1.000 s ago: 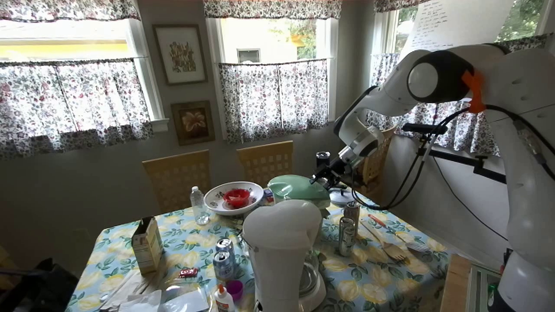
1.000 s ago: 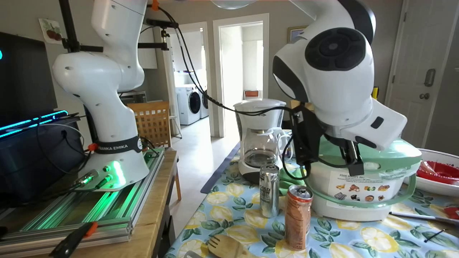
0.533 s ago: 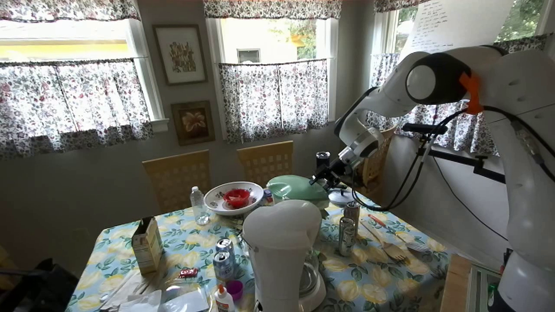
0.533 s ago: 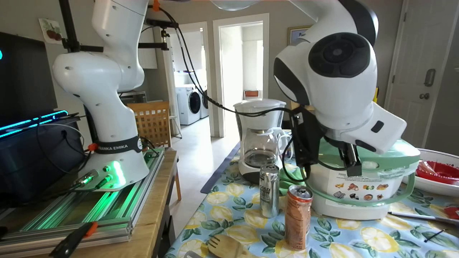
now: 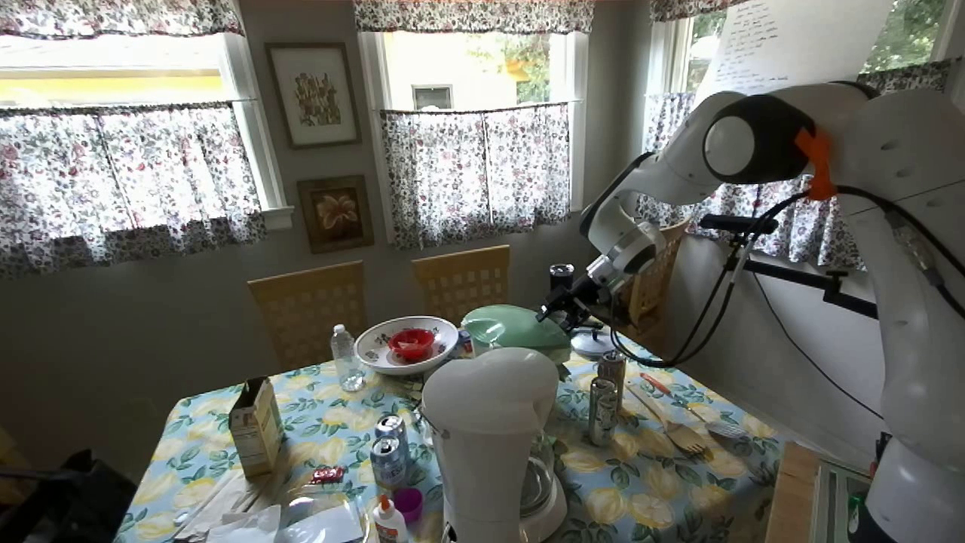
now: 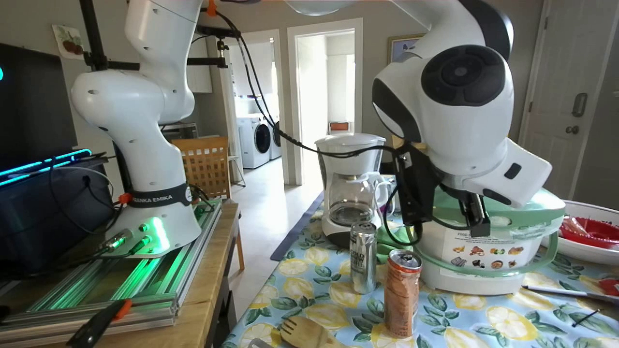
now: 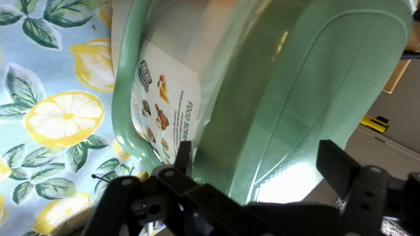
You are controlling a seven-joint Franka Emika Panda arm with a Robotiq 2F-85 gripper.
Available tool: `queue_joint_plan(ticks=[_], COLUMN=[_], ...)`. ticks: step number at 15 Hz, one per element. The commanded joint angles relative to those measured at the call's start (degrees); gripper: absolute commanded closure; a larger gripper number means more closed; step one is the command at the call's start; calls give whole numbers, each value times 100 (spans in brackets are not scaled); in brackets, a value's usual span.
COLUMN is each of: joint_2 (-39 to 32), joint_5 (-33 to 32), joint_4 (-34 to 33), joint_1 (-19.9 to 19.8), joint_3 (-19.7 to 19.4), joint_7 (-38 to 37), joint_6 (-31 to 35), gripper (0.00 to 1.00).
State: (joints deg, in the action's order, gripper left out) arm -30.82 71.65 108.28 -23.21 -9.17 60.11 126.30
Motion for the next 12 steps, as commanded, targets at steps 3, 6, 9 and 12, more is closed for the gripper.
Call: queue_joint_plan(ticks=[3, 6, 9, 12], joint_2=[-125, -81, -61, -53], joint_5=[94, 124, 130, 142], joint_4=[-204, -225, -255, -259], joint_1=[52, 50, 52, 66], joint_3=[-27, -14, -8, 8], joint_7=[-3, 33, 38, 60], joint_6=[-109, -105, -106, -98], gripper=[46, 66, 75, 47])
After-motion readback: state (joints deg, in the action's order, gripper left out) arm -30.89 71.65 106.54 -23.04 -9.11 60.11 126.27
